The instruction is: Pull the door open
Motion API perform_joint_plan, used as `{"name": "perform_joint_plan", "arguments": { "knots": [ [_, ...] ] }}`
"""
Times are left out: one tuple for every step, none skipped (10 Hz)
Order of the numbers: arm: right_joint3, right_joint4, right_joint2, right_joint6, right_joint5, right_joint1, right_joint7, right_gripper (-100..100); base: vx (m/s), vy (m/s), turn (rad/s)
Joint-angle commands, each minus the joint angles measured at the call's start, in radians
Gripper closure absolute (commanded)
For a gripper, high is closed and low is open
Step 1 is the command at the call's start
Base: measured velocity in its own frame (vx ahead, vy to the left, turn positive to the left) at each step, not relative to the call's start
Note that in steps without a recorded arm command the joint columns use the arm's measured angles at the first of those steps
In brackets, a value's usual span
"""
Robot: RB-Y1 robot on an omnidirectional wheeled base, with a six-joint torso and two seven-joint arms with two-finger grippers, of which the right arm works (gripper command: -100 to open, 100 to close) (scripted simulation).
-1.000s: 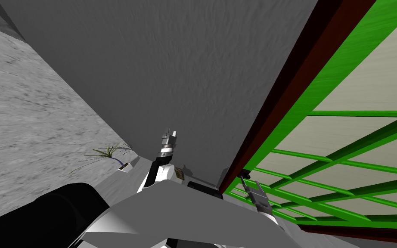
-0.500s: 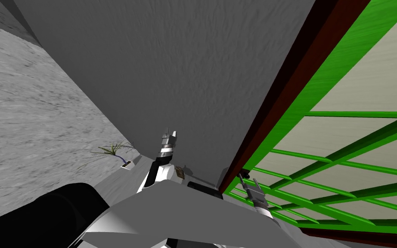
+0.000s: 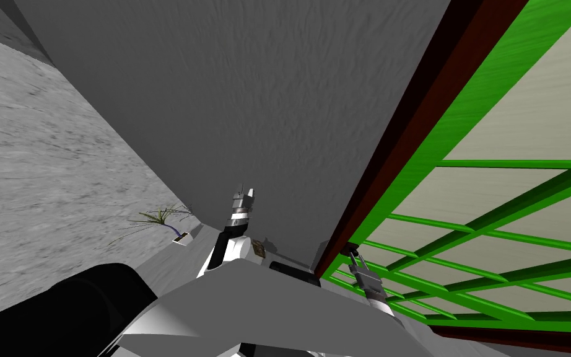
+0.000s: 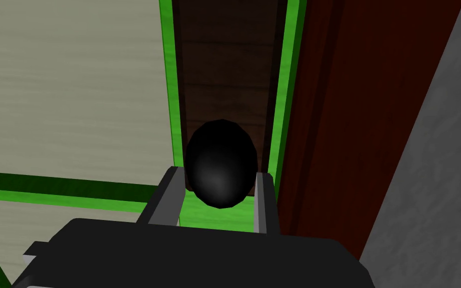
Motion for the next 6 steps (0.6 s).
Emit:
{"name": "perform_joint_plan", "arguments": {
  "knots": [
    [0.002,0.0,0.001,0.0,0.001,-0.003,0.0,100,0.0,0.0,0.0],
    [0.002,0.002,-0.003,0.001,-0.011,-0.002,-0.039,100,-0.026,-0.005,0.047],
    [0.003,0.003,-0.003,0.002,-0.015,-0.002,-0.051,100,-0.04,-0.008,0.063],
    [0.004,0.004,-0.004,0.002,-0.019,-0.003,-0.067,100,-0.032,-0.01,0.051],
    [0.005,0.006,-0.006,0.003,-0.026,-0.004,-0.091,100,-0.029,-0.009,0.054],
    [0.006,0.007,-0.008,0.004,-0.033,-0.005,-0.115,100,-0.033,-0.007,0.064]
  ]
}}
